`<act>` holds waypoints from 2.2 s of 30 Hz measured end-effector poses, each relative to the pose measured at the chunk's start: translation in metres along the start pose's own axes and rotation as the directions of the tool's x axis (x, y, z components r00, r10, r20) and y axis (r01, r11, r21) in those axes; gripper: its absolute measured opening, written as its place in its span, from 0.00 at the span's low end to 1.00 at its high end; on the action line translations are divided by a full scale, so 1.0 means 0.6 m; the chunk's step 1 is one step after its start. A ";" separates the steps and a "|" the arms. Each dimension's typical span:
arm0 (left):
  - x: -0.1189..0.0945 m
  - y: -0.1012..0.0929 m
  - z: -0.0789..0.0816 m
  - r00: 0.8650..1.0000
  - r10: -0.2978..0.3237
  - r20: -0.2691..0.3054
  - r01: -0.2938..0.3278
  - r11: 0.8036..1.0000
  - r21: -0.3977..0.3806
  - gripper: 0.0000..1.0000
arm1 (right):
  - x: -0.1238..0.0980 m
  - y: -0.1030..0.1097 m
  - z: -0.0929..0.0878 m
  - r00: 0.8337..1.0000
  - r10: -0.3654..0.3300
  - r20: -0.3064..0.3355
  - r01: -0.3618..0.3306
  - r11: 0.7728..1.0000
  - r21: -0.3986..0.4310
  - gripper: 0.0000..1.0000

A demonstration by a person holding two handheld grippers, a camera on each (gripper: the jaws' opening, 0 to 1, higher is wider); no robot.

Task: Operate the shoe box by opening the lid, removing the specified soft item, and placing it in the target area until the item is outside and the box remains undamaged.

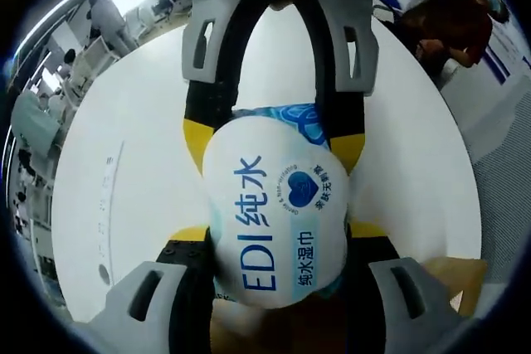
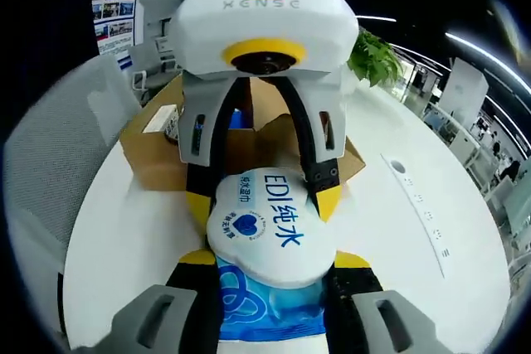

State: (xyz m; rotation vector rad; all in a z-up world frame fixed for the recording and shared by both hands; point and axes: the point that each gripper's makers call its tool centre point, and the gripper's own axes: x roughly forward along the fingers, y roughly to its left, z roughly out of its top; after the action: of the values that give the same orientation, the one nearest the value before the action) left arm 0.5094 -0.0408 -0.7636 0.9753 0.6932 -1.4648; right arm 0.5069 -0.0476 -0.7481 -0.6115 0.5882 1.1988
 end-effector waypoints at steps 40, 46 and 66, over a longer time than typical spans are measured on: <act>0.001 -0.006 -0.005 1.000 0.011 -0.024 -0.011 1.000 -0.008 0.65 | -0.001 0.004 -0.028 1.000 -0.007 0.011 0.007 1.000 0.028 0.56; -0.014 -0.003 0.001 1.000 0.024 -0.014 -0.025 1.000 -0.016 0.67 | -0.011 0.003 -0.021 1.000 -0.028 0.015 0.027 0.999 0.039 0.58; -0.061 -0.006 0.026 0.998 0.052 0.018 -0.051 0.998 -0.035 0.77 | -0.064 0.004 -0.006 0.996 -0.088 -0.024 0.089 0.994 0.056 0.71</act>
State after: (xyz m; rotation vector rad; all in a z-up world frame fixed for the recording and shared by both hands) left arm 0.5018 -0.0358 -0.7248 0.9453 0.6733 -1.4105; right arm 0.4944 -0.0750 -0.7238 -0.5969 0.6050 1.0903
